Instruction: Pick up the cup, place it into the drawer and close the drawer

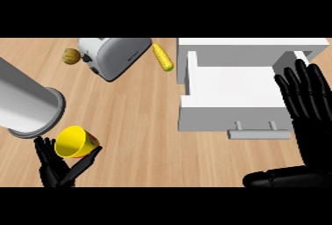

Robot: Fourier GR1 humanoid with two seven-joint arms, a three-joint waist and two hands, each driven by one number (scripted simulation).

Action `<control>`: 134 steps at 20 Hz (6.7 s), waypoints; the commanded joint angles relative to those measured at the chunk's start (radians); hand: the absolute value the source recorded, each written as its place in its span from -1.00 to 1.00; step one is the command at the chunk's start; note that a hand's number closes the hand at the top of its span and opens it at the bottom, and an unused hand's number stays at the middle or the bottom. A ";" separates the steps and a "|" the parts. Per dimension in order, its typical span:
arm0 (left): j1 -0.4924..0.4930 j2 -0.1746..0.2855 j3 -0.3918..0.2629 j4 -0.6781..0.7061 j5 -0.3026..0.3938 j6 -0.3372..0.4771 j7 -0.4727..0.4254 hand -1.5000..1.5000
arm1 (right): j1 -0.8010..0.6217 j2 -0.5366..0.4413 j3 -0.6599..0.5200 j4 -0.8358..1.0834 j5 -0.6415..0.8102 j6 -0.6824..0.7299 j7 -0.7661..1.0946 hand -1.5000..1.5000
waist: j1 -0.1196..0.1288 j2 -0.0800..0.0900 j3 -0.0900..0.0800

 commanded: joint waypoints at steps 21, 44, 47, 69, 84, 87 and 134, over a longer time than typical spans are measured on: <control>-0.192 0.003 0.036 0.280 0.071 -0.294 -0.220 1.00 | -0.052 0.010 0.018 0.056 0.051 -0.020 -0.006 -1.00 | 0.000 0.001 0.000; -0.270 0.139 -0.203 -0.001 -0.073 -0.541 0.014 1.00 | 0.039 -0.017 -0.023 -0.055 -0.023 0.014 0.037 -1.00 | 0.000 -0.005 0.001; -0.185 0.095 -0.279 -0.197 -0.100 -0.492 0.095 1.00 | 0.025 -0.037 -0.069 -0.013 -0.061 0.033 0.022 -1.00 | 0.009 -0.005 0.002; -0.736 0.015 -0.272 -0.386 -0.162 -0.167 0.672 1.00 | 0.005 -0.038 -0.057 -0.019 -0.033 0.029 0.032 -1.00 | -0.010 0.001 0.000; -1.034 -0.035 -0.328 -0.066 -0.214 -0.035 0.709 1.00 | 0.007 -0.021 -0.044 -0.002 -0.011 0.022 0.013 -1.00 | -0.014 0.002 0.000; -1.118 -0.036 -0.340 0.081 -0.164 -0.007 0.656 1.00 | 0.076 -0.020 -0.076 0.062 -0.040 0.086 -0.122 -1.00 | -0.028 0.006 0.001; -1.297 -0.036 -0.789 0.376 0.382 0.138 0.411 -1.00 | -0.014 -0.055 -0.103 0.049 -0.239 0.143 0.004 -1.00 | -0.063 0.008 0.001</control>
